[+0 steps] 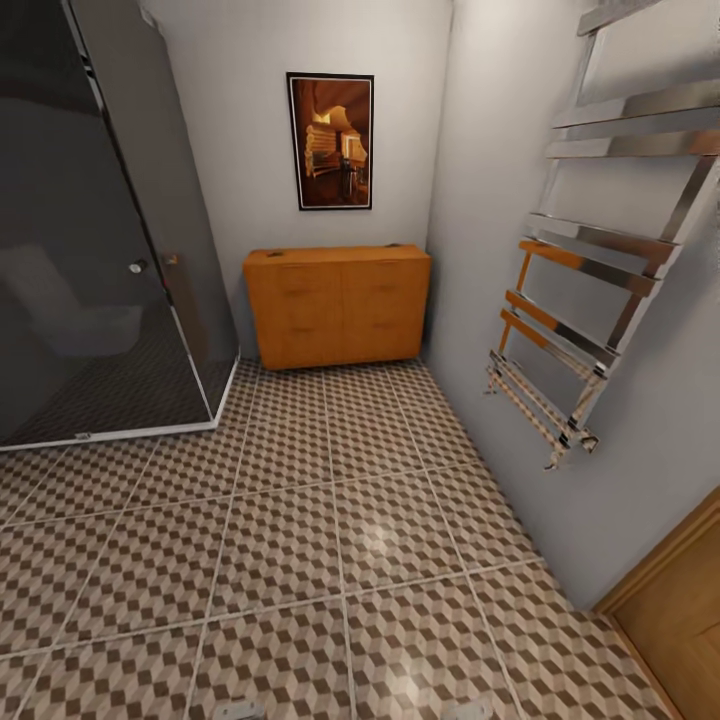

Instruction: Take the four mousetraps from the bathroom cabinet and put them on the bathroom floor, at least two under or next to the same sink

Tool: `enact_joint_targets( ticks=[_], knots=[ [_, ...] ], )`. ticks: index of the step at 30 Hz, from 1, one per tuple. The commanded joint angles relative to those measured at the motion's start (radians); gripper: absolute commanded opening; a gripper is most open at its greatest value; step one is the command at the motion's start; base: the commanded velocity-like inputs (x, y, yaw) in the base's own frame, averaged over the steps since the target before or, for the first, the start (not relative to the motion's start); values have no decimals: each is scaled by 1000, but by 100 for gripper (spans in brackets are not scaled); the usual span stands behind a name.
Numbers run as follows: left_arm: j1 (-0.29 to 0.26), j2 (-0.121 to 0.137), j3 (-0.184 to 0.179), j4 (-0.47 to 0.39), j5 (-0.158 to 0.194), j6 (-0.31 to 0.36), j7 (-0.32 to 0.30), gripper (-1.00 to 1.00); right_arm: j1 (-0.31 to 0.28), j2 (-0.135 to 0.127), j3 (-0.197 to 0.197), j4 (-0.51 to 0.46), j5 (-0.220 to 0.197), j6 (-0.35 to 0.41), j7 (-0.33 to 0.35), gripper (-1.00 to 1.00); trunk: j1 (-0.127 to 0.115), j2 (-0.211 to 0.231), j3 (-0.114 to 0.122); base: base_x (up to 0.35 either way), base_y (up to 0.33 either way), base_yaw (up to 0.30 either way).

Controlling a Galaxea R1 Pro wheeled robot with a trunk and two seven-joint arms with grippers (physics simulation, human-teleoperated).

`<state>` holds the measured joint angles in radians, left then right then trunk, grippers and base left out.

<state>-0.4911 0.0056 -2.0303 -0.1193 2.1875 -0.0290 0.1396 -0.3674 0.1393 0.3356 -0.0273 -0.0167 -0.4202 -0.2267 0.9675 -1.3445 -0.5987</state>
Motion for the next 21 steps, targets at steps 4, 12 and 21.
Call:
enact_joint_targets(
  ticks=[4,12,21],
  knots=[
    [-1,1,-8,-3,6,-3,6,100,-1,0,8,1,-2,-2,-6,100,0,0,6,0,0,0],
    [-1,0,-8,-4,6,-3,6,100,-1,0,8,1,-2,-2,-7,100,0,0,14,0,0,0],
    [-1,-1,-8,-5,6,-3,6,100,-1,-1,8,1,-7,5,-8,100,0,0,15,0,0,0]
  ],
)
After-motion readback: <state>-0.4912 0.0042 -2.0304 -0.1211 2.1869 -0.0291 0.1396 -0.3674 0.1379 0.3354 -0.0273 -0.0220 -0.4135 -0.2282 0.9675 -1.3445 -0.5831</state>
